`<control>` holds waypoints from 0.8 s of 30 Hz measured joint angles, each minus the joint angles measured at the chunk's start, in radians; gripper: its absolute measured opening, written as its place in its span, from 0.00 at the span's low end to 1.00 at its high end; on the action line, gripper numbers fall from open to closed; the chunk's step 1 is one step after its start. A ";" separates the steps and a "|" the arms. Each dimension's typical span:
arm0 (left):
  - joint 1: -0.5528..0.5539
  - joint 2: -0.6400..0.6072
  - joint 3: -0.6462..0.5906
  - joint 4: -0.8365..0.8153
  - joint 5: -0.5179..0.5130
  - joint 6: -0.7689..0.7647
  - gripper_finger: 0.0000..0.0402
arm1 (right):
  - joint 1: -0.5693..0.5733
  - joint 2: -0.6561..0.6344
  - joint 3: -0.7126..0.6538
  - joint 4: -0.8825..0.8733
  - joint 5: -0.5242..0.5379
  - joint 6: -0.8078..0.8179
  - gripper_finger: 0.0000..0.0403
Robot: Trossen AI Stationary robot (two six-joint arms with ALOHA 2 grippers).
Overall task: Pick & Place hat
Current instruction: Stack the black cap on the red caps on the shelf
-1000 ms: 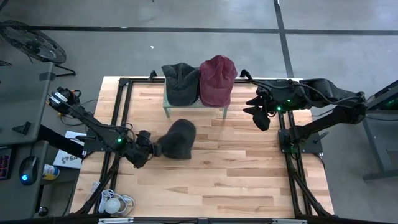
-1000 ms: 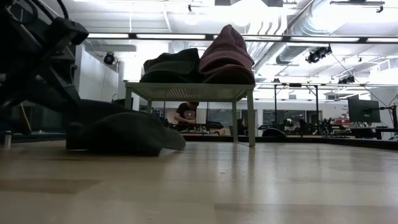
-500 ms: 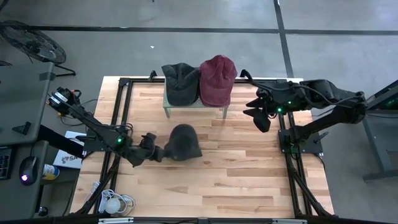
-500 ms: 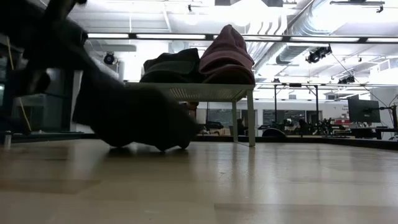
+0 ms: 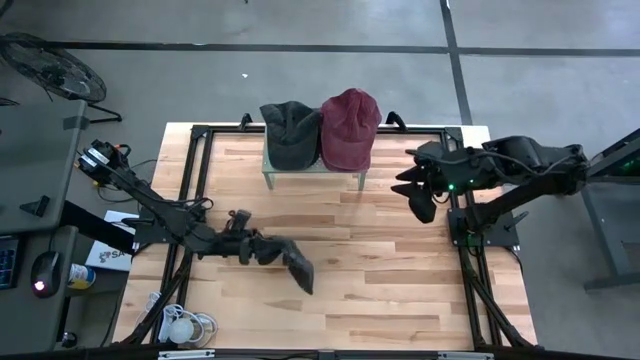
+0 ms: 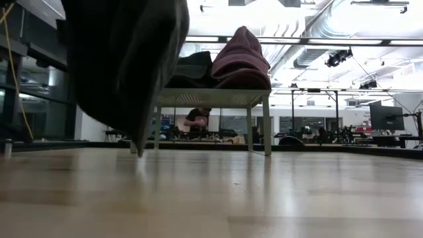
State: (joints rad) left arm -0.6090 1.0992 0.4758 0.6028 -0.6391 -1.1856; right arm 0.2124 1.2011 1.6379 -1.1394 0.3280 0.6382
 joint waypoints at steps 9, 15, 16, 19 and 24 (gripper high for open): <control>0.000 0.000 0.106 -0.011 0.022 0.140 0.00 | 0.113 0.062 0.000 0.053 0.084 0.045 0.39; 0.000 0.000 0.178 -0.063 0.051 0.188 0.00 | 0.175 0.113 0.000 0.116 0.093 0.038 0.39; 0.000 0.000 0.191 -0.076 0.058 0.192 0.00 | 0.183 0.121 0.000 0.129 0.094 0.038 0.39; 0.000 0.000 0.228 -0.108 0.083 0.195 0.00 | 0.211 0.142 0.000 0.165 0.112 0.038 0.39; 0.000 0.000 0.283 -0.128 0.124 0.240 0.00 | 0.256 0.161 0.000 0.245 0.134 0.033 0.39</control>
State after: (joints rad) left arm -0.6090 1.0992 0.7592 0.4748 -0.5153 -0.9459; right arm 0.4689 1.3620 1.6379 -0.8944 0.4622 0.6707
